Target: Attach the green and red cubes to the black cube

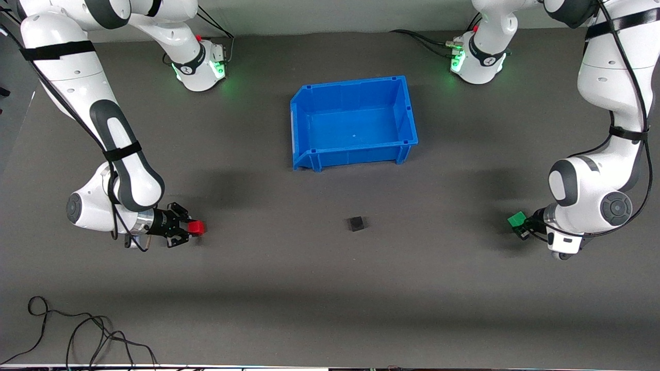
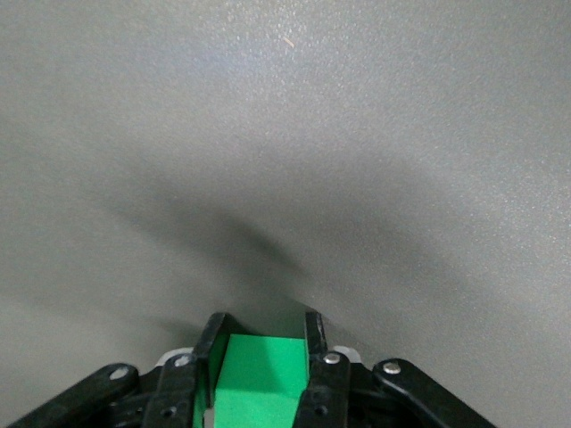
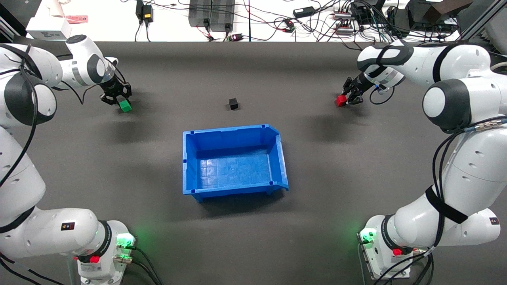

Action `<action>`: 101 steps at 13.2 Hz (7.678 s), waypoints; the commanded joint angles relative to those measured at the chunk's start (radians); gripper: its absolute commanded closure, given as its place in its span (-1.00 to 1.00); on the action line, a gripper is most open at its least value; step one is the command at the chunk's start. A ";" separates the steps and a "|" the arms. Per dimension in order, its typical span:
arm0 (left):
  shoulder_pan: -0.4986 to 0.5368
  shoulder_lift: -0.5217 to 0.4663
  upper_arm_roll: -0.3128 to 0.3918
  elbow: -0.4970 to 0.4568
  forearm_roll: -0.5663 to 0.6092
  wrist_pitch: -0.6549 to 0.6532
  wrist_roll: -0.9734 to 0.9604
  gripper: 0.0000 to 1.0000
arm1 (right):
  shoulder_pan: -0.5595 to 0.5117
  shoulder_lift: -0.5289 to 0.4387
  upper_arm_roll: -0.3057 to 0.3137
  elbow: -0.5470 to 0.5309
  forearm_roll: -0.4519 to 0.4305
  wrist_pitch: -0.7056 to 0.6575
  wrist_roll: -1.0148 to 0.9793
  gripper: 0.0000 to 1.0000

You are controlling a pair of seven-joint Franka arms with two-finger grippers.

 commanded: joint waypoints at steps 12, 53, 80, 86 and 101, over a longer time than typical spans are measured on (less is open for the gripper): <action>-0.167 -0.027 0.007 0.202 -0.024 -0.308 -0.695 1.00 | 0.302 -0.013 0.002 0.156 0.029 -0.007 0.425 0.46; -0.690 0.068 0.007 0.083 -0.077 0.263 -1.856 -0.58 | 0.692 0.412 -0.006 0.678 -0.079 0.123 0.860 -1.00; -0.100 -0.645 0.028 0.096 0.063 -0.668 0.142 -1.00 | 0.410 -0.450 -0.332 0.199 -0.450 -0.641 -0.343 -1.00; -0.110 -0.613 0.021 0.262 0.071 -0.798 0.496 -1.00 | 0.100 -0.585 -0.070 0.211 -0.543 -0.706 -0.685 -1.00; -0.084 -0.618 -0.011 0.259 0.107 -0.821 0.571 -0.99 | -0.046 -0.608 0.041 0.304 -0.563 -0.795 -1.023 -1.00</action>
